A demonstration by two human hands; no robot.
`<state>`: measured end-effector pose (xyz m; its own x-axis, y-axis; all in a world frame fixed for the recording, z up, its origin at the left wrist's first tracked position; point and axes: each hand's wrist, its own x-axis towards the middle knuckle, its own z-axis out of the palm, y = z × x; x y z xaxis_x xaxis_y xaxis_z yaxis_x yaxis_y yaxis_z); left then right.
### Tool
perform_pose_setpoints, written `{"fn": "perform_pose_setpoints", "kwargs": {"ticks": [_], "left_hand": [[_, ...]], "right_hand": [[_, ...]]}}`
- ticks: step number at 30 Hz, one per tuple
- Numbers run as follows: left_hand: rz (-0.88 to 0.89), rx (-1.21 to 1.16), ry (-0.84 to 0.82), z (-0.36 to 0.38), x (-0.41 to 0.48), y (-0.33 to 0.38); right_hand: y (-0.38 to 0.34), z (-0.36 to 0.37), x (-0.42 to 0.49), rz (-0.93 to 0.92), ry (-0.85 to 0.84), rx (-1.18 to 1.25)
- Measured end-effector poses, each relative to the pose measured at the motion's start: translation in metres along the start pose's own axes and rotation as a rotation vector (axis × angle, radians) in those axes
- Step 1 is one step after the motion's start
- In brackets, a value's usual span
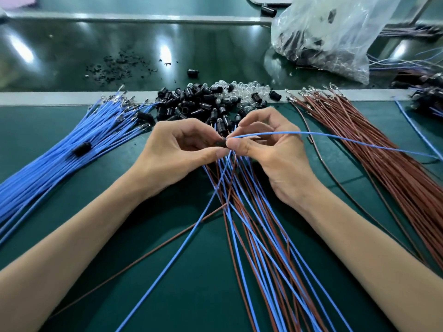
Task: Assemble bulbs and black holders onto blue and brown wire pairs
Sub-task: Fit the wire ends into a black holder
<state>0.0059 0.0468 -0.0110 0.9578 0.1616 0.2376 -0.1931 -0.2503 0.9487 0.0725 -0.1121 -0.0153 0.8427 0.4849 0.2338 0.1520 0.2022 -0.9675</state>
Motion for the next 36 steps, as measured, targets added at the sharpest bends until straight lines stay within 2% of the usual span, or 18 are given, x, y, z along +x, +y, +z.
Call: {"fn": "perform_pose_setpoints", "kwargs": {"ticks": [6, 21, 32, 36], "left_hand": [[0.015, 0.006, 0.009, -0.0017, 0.0009, -0.0024], [0.050, 0.075, 0.006, 0.0021, -0.0017, -0.0003], [0.050, 0.129, 0.046, 0.0012, -0.0025, 0.0010], [0.048, 0.127, 0.082, 0.0016, -0.0021, 0.0017]], "right_hand": [[-0.0019, -0.0007, -0.0006, 0.073, -0.009, 0.079], [0.0040, -0.0001, 0.0004, 0.013, 0.048, -0.134], [0.0009, 0.0042, -0.0017, 0.013, 0.009, -0.284], [0.0008, 0.0022, -0.0010, 0.050, 0.044, -0.158]]}}
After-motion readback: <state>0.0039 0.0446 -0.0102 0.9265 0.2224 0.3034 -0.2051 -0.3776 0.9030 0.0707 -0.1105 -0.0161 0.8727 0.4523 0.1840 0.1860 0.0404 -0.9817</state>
